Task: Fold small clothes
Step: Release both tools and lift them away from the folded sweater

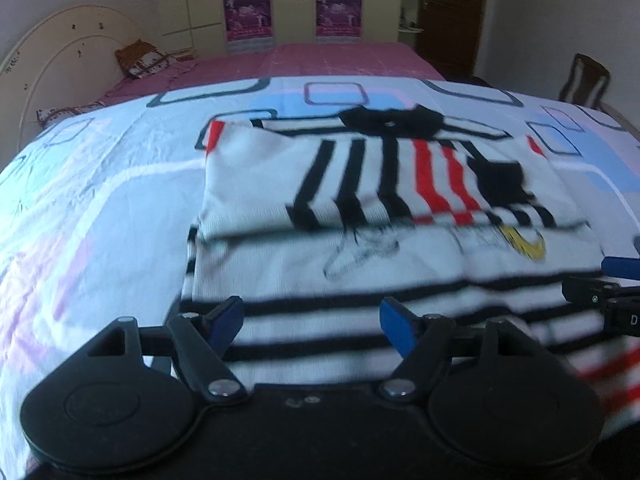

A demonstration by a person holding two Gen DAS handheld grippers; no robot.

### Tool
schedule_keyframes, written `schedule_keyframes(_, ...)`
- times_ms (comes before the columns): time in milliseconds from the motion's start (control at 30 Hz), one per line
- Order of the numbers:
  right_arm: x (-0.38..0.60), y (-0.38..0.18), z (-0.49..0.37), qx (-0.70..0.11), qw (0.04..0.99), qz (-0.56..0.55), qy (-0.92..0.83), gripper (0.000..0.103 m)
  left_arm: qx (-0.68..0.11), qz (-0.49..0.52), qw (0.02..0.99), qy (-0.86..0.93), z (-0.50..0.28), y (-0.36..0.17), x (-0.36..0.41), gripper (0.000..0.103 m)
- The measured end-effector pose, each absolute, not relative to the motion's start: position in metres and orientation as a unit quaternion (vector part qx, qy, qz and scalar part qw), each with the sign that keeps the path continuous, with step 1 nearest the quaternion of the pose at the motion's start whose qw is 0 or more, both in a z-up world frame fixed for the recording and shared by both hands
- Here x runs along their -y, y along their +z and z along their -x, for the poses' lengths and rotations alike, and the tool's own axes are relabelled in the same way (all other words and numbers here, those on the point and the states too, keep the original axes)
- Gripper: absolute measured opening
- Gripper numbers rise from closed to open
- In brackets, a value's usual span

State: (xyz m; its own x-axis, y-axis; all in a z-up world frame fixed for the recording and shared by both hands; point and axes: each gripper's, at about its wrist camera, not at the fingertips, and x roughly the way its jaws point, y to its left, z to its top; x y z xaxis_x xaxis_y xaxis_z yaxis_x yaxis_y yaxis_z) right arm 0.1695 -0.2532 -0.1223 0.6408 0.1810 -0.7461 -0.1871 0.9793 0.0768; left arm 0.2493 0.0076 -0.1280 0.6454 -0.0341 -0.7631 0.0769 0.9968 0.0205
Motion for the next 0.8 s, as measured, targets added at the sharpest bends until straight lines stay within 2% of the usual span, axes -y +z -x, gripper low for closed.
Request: schedule_keyframes(800,0.255,-0.115,-0.027,-0.411,0.91,0.005,0.055,0.071,-0.439,0.029,0.896,-0.052,-0.132,-0.14,-0.063,0.074)
